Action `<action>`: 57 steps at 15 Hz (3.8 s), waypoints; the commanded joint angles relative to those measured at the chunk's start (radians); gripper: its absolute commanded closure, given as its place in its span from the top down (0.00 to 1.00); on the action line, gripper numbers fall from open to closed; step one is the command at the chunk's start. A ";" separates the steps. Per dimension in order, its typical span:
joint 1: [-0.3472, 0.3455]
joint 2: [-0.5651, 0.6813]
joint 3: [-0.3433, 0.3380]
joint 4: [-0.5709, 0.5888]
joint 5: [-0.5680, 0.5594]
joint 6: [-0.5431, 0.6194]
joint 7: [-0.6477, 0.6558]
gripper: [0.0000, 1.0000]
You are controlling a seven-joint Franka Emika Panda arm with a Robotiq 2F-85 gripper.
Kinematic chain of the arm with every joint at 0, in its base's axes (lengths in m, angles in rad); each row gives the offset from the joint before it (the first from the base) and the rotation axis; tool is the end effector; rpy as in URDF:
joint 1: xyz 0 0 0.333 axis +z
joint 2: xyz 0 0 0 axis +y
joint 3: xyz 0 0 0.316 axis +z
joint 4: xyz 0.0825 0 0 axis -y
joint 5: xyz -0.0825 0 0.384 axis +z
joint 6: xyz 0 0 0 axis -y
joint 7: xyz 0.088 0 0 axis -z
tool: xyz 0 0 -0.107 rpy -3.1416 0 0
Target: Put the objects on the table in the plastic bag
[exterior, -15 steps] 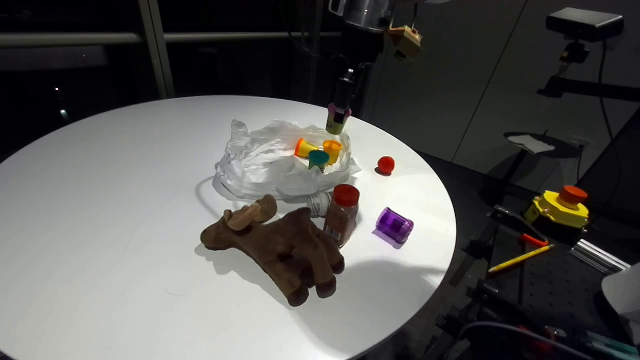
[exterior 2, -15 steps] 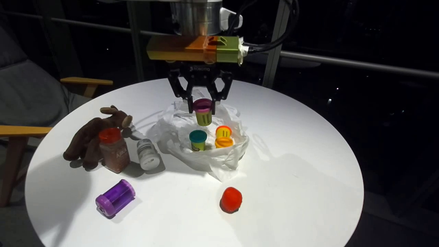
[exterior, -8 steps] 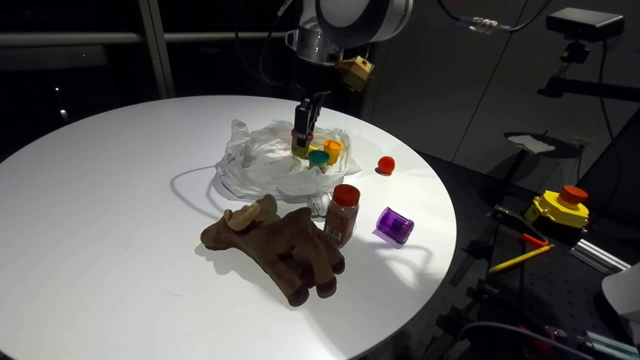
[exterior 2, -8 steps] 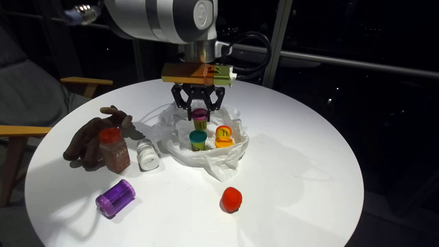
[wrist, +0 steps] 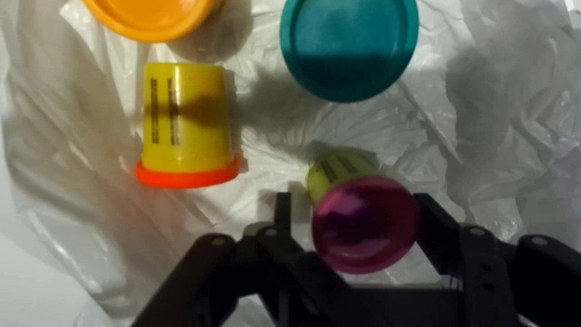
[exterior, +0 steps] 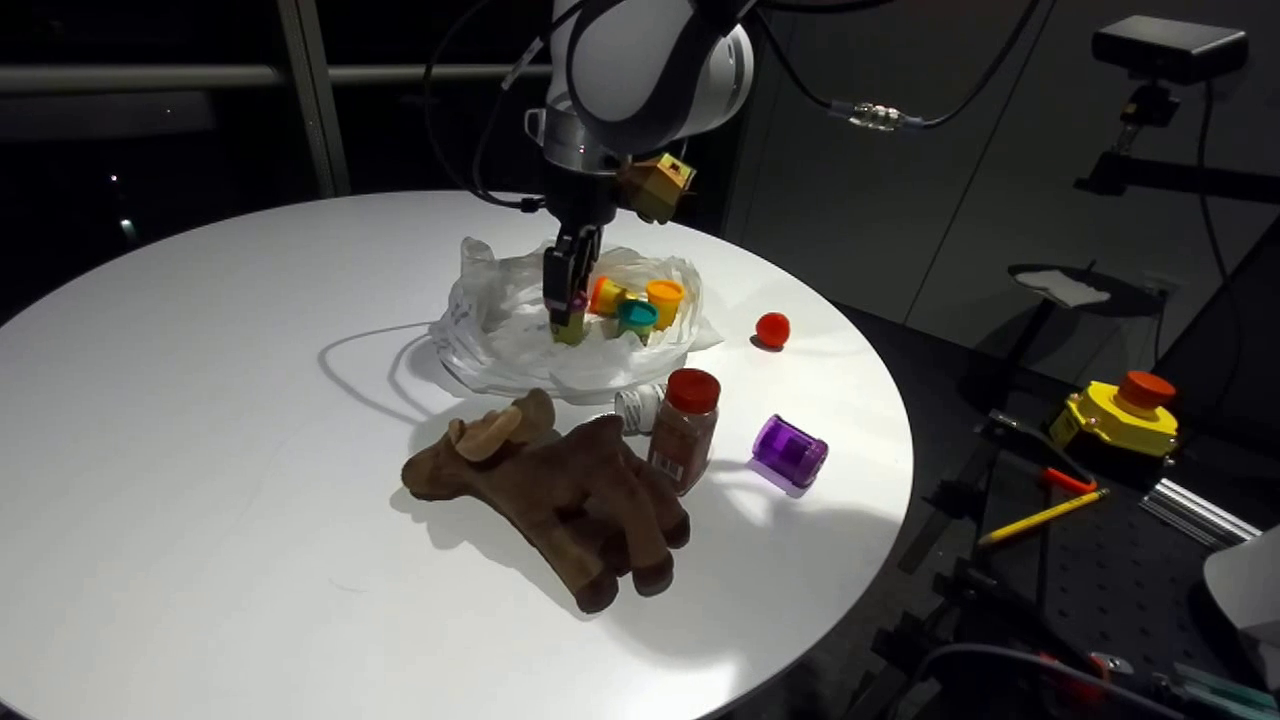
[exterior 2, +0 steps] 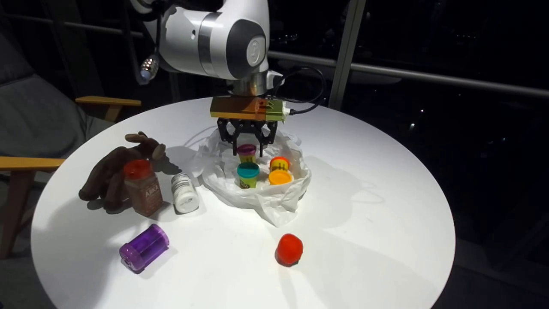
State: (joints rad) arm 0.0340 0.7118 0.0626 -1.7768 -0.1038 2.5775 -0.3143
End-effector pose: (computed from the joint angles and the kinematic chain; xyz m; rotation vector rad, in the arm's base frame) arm 0.6620 0.0627 0.1655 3.0207 0.7378 0.1380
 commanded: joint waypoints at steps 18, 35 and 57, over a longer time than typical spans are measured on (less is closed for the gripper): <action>-0.137 -0.579 -0.112 -0.529 0.059 -0.022 0.050 1.00; -0.206 -0.233 -0.120 -0.579 0.011 0.317 -0.062 1.00; -0.220 -0.178 -0.090 -0.494 -0.036 0.374 -0.020 0.82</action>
State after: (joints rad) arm -0.2132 0.5472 0.0023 -2.2784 -0.1141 2.9535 -0.3716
